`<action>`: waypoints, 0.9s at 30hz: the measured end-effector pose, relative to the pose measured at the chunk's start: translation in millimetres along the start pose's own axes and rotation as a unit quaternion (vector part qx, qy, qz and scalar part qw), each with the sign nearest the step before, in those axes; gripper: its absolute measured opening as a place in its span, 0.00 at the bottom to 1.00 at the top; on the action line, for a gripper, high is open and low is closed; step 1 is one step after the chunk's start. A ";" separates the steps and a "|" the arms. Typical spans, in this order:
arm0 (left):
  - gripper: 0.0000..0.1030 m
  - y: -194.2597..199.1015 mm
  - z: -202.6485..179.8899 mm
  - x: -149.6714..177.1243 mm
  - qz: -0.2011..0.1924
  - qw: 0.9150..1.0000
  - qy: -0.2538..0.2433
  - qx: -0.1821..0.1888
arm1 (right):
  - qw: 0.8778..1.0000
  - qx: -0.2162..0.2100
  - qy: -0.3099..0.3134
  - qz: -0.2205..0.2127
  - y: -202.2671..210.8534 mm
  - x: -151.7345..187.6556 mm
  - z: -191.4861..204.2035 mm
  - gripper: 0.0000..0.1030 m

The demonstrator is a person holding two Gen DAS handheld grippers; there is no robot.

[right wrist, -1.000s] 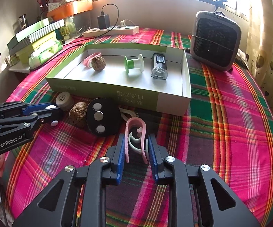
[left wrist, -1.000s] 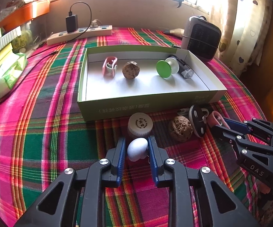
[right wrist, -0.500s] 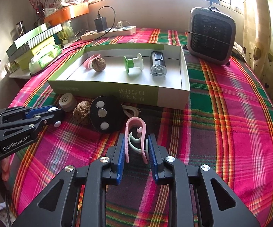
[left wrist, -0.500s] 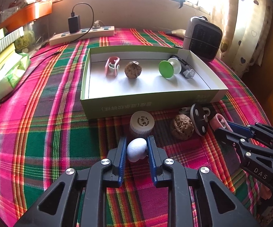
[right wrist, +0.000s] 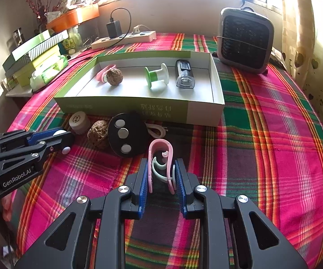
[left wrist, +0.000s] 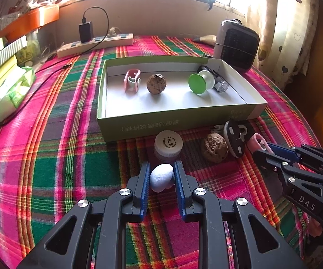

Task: Organize objects
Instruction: 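Lift and carry the pink clip in right tool toward the box while left tool carries the knob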

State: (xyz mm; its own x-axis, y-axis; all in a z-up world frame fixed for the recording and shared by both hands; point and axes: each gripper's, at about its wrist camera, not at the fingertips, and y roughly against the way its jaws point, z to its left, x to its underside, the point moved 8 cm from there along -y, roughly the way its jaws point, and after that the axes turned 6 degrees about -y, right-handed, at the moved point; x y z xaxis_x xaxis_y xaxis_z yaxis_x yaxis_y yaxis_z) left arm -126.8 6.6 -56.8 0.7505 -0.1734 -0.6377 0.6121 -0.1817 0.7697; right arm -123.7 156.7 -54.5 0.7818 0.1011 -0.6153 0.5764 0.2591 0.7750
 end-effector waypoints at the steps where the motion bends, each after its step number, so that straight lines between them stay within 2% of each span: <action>1: 0.19 0.9 1.0 -0.3 -0.001 1.000 0.001 0.000 | 1.000 -0.001 -0.001 0.000 0.2 0.1 0.6 0.23; 10: 0.19 4.3 -0.5 -3.7 -0.010 1.000 -0.002 0.012 | 1.000 -0.002 -0.011 0.000 2.4 1.8 1.6 0.23; 27: 0.19 13.3 1.3 -9.3 -0.021 1.000 -0.001 0.010 | 1.000 -0.011 -0.012 -0.011 9.7 -2.3 6.8 0.23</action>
State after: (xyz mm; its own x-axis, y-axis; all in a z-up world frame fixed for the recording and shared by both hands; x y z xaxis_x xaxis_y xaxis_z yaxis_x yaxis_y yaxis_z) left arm -126.0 4.5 -40.6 0.7236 -0.1668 -0.6697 0.6380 -0.2085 0.7413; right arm -118.3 152.4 -44.6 0.7744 0.0715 -0.6287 0.5889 0.2820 0.7574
